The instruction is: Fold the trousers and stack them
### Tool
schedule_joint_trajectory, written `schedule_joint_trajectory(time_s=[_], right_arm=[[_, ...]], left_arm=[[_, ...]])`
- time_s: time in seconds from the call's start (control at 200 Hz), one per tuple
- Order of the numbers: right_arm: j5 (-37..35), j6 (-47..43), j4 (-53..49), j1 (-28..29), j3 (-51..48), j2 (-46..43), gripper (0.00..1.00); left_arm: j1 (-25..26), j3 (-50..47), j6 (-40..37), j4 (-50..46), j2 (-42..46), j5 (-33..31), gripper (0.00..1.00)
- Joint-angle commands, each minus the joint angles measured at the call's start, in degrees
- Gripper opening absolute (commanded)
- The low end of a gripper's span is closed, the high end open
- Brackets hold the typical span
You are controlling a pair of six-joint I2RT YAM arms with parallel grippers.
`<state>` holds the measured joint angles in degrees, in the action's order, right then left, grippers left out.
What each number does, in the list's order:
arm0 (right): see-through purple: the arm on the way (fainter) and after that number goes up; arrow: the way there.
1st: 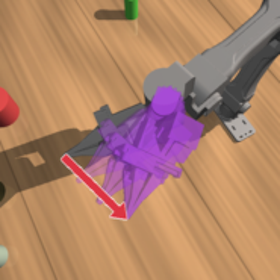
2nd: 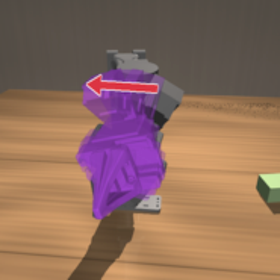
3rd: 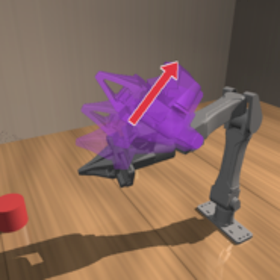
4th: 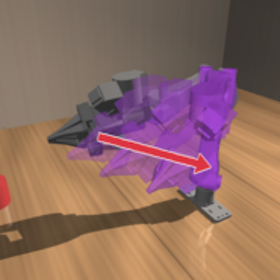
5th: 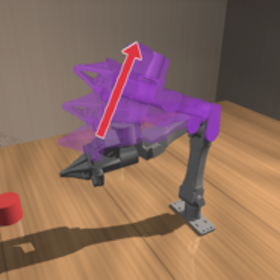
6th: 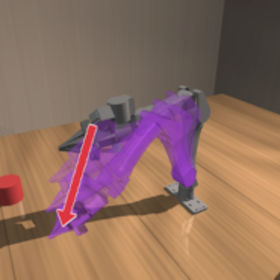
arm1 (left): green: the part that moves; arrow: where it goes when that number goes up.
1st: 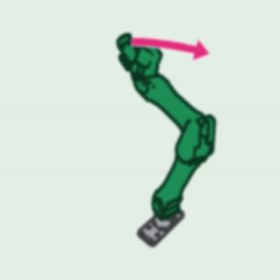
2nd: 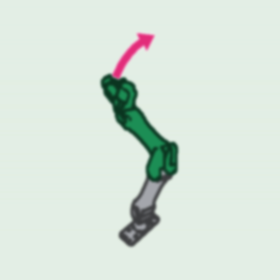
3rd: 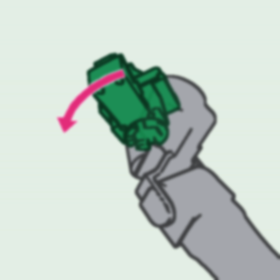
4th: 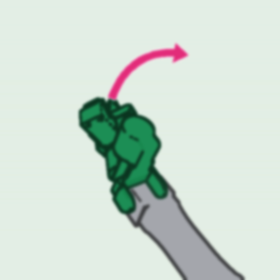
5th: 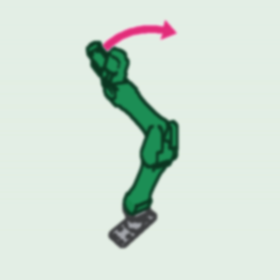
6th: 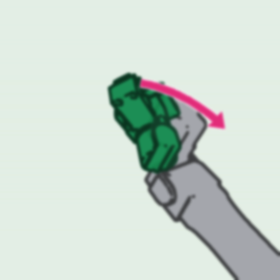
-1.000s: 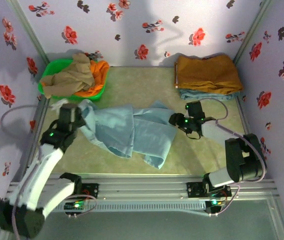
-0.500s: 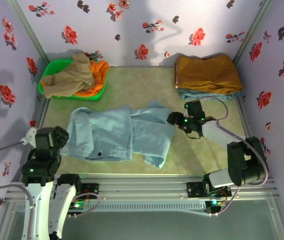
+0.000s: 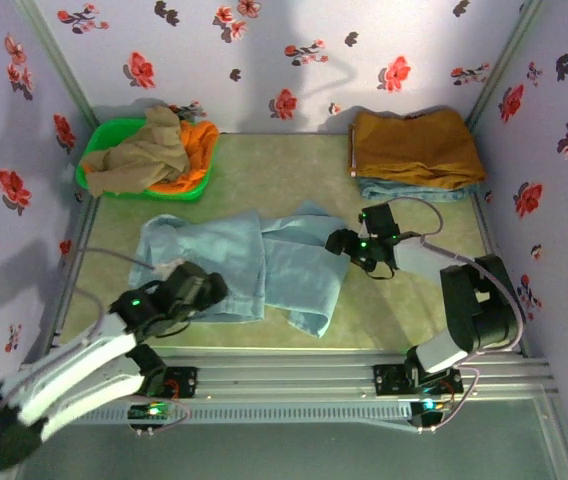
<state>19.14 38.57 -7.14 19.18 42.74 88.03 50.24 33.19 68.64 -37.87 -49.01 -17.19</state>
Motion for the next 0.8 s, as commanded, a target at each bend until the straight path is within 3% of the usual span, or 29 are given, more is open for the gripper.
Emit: schedule_joint_trajectory(time_s=[0.0, 0.145, 0.265, 0.315, 0.375, 0.445, 0.52, 0.57, 0.795], right_arm=[[0.1, -0.58, 0.74, 0.38, 1.88, 1.28, 0.79], [2.2, 0.4, 2.32, 0.44, 2.46, 3.33, 0.77], [4.12, 1.4, 4.29, 0.59, 1.95, 4.34, 0.69], [4.67, 1.57, 4.71, 0.68, 1.84, 4.52, 0.61], [4.69, 1.39, 4.76, 0.68, 1.61, 4.32, 0.42], [3.82, 1.32, 4.42, 0.68, 1.62, 3.64, 0.23], [2.17, 0.59, 2.41, 0.61, 2.51, 2.37, 0.06], [0.49, -0.33, 0.29, 0.6, 3.27, 1.17, 0.0], [-10.41, -5.77, -13.18, -1.18, 14.55, -3.51, 0.0]], left_arm=[[6.78, 6.71, 4.97, 9.45, -13.7, -7.36, 0.99], [10.82, 15.7, 3.37, 10.52, -32.1, -9.51, 0.99], [11.92, 17.73, 3.11, 9.76, -40.95, -10.21, 0.94], [12.38, 17.52, 2.52, 10.98, -43.41, -9.75, 0.89], [12.9, 18.15, 0.53, 12.33, -46.07, -8.02, 0.8], [13.39, 19.63, -1.06, 10.65, -48.35, -8.77, 0.57], [13.39, 20.13, -0.28, 5.27, -47.7, -13.52, 0.18], [13.24, 19.69, -0.51, 1.59, -45.31, -16.82, 0.0], [8.48, 19.85, -10.43, -12.52, -27.26, -27.02, 0.0]])
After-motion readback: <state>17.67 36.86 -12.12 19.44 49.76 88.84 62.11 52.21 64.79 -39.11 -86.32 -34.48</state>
